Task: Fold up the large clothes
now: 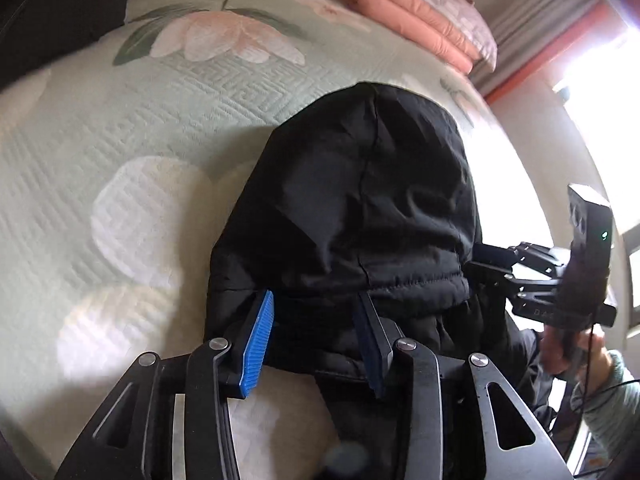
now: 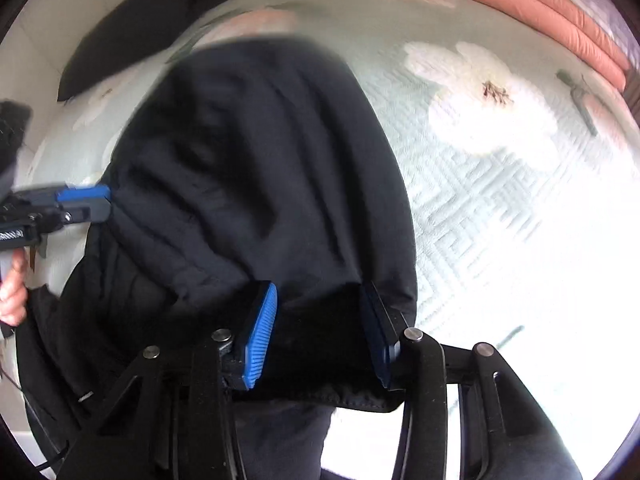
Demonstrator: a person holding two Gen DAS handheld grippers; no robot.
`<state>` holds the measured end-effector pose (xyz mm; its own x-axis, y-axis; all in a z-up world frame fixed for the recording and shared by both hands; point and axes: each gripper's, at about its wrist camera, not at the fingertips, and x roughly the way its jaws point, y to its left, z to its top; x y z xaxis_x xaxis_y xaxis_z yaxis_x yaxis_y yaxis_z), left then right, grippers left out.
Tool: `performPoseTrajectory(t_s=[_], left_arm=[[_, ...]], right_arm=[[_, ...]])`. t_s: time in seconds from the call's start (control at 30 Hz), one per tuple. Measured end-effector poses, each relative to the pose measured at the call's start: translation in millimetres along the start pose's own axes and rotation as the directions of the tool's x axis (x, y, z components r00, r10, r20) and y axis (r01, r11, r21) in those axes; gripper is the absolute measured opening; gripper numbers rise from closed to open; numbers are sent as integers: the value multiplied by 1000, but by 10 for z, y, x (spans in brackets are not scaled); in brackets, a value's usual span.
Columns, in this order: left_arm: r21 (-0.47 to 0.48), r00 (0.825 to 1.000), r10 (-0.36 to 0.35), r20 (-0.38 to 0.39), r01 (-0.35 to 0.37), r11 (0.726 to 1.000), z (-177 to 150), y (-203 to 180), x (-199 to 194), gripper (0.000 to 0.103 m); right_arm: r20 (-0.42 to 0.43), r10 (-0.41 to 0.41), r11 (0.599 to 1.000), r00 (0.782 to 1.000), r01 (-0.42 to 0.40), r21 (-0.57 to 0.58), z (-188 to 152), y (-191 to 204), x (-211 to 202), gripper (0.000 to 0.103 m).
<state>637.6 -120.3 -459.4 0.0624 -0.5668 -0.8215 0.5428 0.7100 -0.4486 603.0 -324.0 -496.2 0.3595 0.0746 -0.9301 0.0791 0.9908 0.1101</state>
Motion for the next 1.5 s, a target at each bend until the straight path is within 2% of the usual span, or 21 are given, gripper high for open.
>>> performPoseTrajectory(t_s=[0.13,0.17,0.23,0.27,0.3,0.33,0.37,0.47,0.57,0.73,0.83,0.87,0.93,1.0,1.03,1.07,1.13,1.2,1.33,1.43,1.5], left_arm=[[-16,1000,-19,-9,19,1000,46,-26,-128,41],[-8,999,-32,3,32,999,73,-50,-225,41],[48,996,-42,74,39,998,182,-117,-494,42],[60,994,-38,105,32,998,226,-120,-585,45],[65,988,-38,148,28,997,308,-114,-682,49],[64,983,-47,179,36,997,399,-85,-735,58],[60,981,-61,186,51,997,484,-35,-732,61],[14,989,-101,105,100,995,724,129,-477,61],[-63,996,-84,41,86,994,823,251,-185,59],[-109,980,-197,-29,193,975,771,302,40,60],[-138,971,-226,-73,215,967,726,328,186,59],[-158,967,-244,-76,230,960,714,340,215,60],[-184,959,-277,-58,263,947,702,336,264,59],[-191,960,-277,-42,264,945,677,316,295,55],[-188,962,-271,-35,260,947,658,301,294,45],[-188,964,-266,-22,258,948,630,282,270,40],[-176,954,-298,28,298,938,581,239,146,23],[-121,951,-299,80,307,944,508,117,-118,21],[-21,940,-310,142,316,948,344,-195,-726,20],[77,934,-305,185,295,952,137,-520,-1315,20],[133,930,-299,213,276,952,-46,-700,-1682,20]], right_arm=[[-20,1,1000,1000,-1,-25,63,22,-155,48],[-6,23,999,1000,-24,-22,96,-19,-240,48],[41,73,997,996,-72,-13,177,-147,-439,58],[68,77,997,995,-77,-12,197,-224,-520,72],[88,73,997,993,-72,-13,253,-302,-560,76],[87,67,998,994,-66,-13,286,-362,-554,76],[76,65,998,995,-65,-6,342,-437,-523,76],[34,150,986,988,-152,66,471,-666,-363,76],[-4,243,964,970,-241,114,443,-848,-127,76],[-34,370,920,929,-361,150,344,-930,108,75],[-16,452,882,892,-444,155,321,-964,148,67],[-11,479,868,878,-471,158,316,-962,172,54],[-25,469,877,883,-461,138,294,-894,214,54],[-14,501,855,865,-493,162,288,-878,178,54],[-8,512,847,859,-503,173,297,-890,169,54],[-3,506,849,862,-498,176,293,-878,148,51],[3,478,870,878,-474,135,316,-768,52,32],[35,454,887,890,-455,81,272,-658,-218,21],[126,421,907,898,-420,-33,129,-400,-982,19],[197,341,936,919,-313,-158,-83,-43,-1637,17],[231,307,942,923,-260,-213,-283,216,-1990,17]])
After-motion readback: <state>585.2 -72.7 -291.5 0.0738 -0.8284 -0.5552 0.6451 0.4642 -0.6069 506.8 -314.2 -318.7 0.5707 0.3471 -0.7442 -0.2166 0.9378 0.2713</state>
